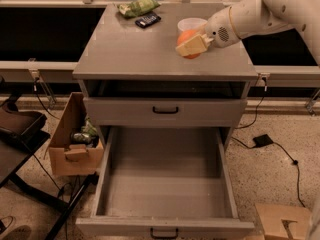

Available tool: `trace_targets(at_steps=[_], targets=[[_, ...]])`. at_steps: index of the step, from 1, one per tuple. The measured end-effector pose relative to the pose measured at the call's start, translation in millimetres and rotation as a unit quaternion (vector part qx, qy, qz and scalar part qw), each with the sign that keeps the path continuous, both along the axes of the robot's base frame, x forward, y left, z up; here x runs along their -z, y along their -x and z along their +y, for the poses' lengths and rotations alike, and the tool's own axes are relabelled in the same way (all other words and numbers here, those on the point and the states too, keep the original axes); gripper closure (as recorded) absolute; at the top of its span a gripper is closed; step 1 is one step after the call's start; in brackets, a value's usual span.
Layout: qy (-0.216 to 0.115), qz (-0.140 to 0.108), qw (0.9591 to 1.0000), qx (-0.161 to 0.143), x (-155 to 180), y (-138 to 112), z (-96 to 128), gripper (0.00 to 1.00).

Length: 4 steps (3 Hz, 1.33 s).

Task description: Pick orange from middle drawer and place on counter

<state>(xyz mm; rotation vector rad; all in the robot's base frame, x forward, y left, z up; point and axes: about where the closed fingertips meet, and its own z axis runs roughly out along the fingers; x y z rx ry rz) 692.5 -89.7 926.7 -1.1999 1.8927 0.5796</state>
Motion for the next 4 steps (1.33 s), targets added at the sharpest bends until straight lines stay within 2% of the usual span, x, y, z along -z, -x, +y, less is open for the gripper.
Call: trace_targets(at_steps=[1, 2, 3, 4], targets=[[-0.027, -0.023, 0.9993, -0.015, 7.2, -31.2, 40.8, 1.00], [-0.038, -0.043, 0.9977, -0.035, 15.8, -49.2, 83.1, 1.00], [-0.044, -0.069, 0.9960, -0.038, 24.5, -71.4, 115.5, 1.00], [-0.060, -0.081, 0.9942, -0.037, 43.1, -94.4, 144.6, 1.00]])
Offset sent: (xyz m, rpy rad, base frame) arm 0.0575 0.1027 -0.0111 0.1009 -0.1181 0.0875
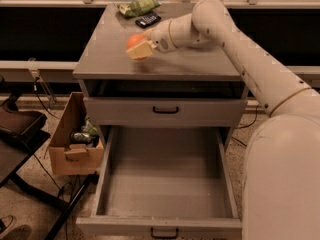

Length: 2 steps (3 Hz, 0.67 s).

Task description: Pick orange from middle drawer and place on counter

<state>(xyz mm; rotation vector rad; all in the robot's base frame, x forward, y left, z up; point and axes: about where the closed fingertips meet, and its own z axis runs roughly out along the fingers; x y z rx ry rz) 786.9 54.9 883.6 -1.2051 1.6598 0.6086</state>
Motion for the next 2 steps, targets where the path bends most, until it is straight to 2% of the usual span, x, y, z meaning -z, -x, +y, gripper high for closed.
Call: trace_targets(at_steps=[1, 2], targets=[[-0.013, 0.006, 0.9998, -0.016, 22.0, -14.6, 33.8, 1.00], [-0.014, 0.010, 0.9996, -0.023, 26.5, -17.5, 44.2, 1.00]])
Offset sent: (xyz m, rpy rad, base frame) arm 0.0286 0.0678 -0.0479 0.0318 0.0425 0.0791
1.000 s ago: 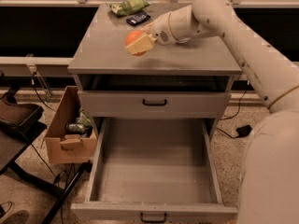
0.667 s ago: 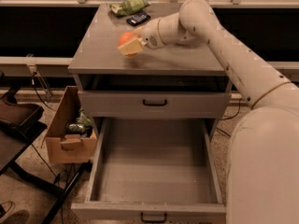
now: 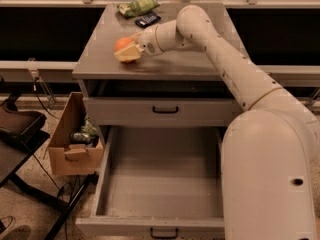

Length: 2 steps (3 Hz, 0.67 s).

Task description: Pick orange from middle drawer and place on counter

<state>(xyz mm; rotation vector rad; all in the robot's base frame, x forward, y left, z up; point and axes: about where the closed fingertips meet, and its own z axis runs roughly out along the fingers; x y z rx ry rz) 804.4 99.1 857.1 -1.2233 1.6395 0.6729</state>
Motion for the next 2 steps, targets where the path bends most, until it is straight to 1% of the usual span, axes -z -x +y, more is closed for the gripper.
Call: trace_targets(at_steps=[1, 2], targets=[[0.000, 0.000, 1.0000, 0.000, 0.0, 0.0, 0.0, 0.82], [0.000, 0.000, 1.0000, 0.000, 0.0, 0.0, 0.1, 0.57]])
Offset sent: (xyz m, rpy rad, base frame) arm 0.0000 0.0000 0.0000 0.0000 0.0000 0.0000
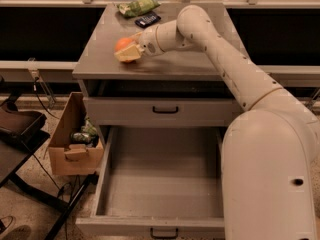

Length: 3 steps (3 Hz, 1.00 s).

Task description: Pick orange from middle drawer and place on counter

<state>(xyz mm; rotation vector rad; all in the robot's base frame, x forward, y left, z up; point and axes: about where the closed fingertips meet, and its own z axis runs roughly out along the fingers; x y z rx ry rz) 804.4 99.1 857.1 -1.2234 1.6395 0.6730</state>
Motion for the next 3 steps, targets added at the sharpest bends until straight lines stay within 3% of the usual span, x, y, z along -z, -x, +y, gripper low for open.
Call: trace_targets(at_steps=[2, 3], targets=[[0.000, 0.000, 1.0000, 0.000, 0.0, 0.0, 0.1, 0.03], [0.000, 0.000, 1.0000, 0.000, 0.1, 0.0, 0.2, 0.00]])
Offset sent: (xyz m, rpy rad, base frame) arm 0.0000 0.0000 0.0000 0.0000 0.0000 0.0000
